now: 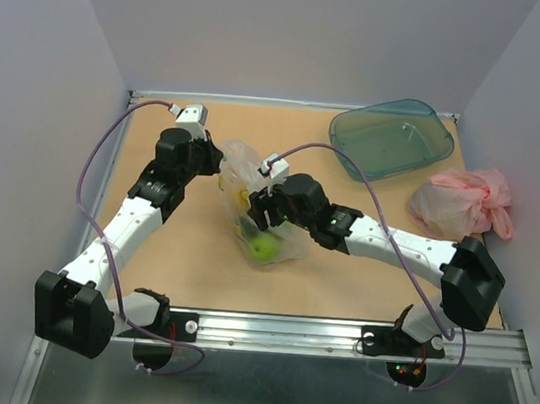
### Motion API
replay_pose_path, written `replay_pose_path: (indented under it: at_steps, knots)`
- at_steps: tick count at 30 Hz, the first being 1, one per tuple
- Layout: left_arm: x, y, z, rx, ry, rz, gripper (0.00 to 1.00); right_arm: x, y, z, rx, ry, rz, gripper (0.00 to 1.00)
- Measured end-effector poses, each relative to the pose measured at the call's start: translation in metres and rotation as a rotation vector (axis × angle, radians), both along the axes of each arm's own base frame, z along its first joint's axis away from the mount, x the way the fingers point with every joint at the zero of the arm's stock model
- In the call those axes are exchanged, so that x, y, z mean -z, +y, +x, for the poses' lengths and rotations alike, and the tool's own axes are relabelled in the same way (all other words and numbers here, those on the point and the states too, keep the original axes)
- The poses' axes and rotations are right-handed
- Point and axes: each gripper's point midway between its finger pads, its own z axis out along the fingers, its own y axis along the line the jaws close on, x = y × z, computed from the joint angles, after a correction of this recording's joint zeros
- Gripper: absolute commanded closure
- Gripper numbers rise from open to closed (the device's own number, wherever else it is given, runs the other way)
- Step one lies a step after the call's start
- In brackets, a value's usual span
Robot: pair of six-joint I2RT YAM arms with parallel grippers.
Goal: Untie the knot of the plastic bag and take out the fruit
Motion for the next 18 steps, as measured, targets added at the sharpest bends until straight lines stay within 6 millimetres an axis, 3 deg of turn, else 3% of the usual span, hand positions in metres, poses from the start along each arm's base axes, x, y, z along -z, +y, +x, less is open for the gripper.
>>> replay_pose_path:
  at_steps: [5,7,10,11,14,18]
  knots:
    - [-0.005,0.001,-0.001,-0.002,-0.013,-0.004,1.00,0.024,0.022,-0.004,-0.045,0.028,-0.064,0.35]
    - [-0.006,0.003,-0.001,-0.006,-0.016,-0.006,1.00,0.031,0.028,-0.003,-0.051,0.034,-0.080,0.41]
    - [-0.007,0.011,0.001,-0.031,-0.016,-0.009,1.00,0.042,0.032,0.000,-0.040,0.040,-0.112,0.61]
    - [-0.007,0.016,0.003,-0.044,-0.015,-0.011,1.00,0.045,0.032,0.000,-0.036,0.041,-0.120,0.74]
    - [-0.006,0.026,0.005,-0.078,-0.010,-0.011,1.00,0.050,0.031,0.001,-0.019,0.034,-0.141,0.98]
    - [-0.003,0.044,0.008,-0.137,0.002,-0.017,1.00,0.040,0.022,0.005,0.031,0.001,-0.143,0.99]
